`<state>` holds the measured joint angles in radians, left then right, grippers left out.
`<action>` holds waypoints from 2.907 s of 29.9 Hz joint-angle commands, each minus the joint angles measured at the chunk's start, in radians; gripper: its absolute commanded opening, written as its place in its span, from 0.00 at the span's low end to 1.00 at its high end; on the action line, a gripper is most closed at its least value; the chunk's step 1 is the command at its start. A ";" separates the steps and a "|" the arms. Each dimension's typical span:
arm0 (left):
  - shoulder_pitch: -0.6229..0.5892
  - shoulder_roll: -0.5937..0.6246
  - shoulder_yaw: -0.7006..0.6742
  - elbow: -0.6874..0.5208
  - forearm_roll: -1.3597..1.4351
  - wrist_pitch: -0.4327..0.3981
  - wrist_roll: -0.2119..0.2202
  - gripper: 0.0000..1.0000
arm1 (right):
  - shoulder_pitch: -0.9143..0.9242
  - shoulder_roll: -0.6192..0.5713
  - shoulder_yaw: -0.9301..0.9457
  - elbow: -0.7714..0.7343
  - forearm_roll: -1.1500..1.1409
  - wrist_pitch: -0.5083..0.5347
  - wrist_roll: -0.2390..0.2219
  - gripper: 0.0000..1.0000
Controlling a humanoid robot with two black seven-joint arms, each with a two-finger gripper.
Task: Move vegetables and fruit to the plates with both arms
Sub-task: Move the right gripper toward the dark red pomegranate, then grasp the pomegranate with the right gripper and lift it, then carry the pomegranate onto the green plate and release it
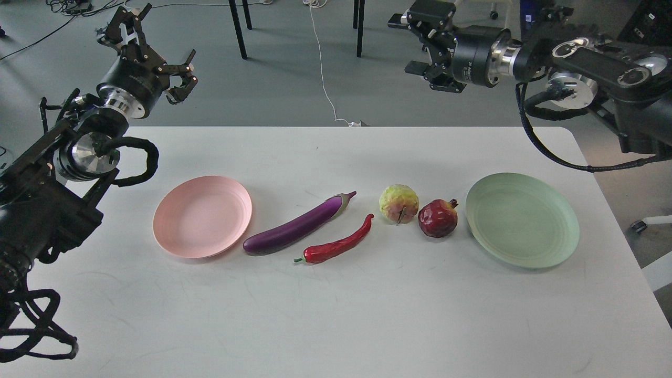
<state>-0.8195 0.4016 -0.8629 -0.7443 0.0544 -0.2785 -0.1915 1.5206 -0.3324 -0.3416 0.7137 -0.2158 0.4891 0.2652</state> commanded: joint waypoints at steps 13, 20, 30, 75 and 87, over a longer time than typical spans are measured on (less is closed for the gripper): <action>0.006 0.036 0.001 -0.010 0.001 -0.008 0.000 0.98 | 0.115 0.239 -0.454 0.073 -0.569 0.000 0.038 0.98; 0.017 0.045 0.001 -0.012 0.001 -0.008 -0.002 0.98 | 0.109 0.213 -0.674 0.130 -0.743 -0.134 0.140 0.98; 0.022 0.045 -0.002 -0.012 0.001 -0.008 -0.002 0.98 | 0.081 0.200 -0.672 0.161 -0.737 -0.179 0.143 0.98; 0.022 0.109 0.005 -0.013 0.002 -0.033 0.000 0.98 | 0.030 -0.128 -0.745 0.222 -0.959 -0.199 0.140 0.70; 0.022 0.111 0.005 -0.013 0.002 -0.033 -0.002 0.98 | -0.003 -0.151 -0.692 0.228 -0.948 -0.247 0.126 0.98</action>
<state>-0.7968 0.5123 -0.8574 -0.7579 0.0568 -0.3115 -0.1932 1.5145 -0.4748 -1.0592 0.9358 -1.1673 0.2383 0.3910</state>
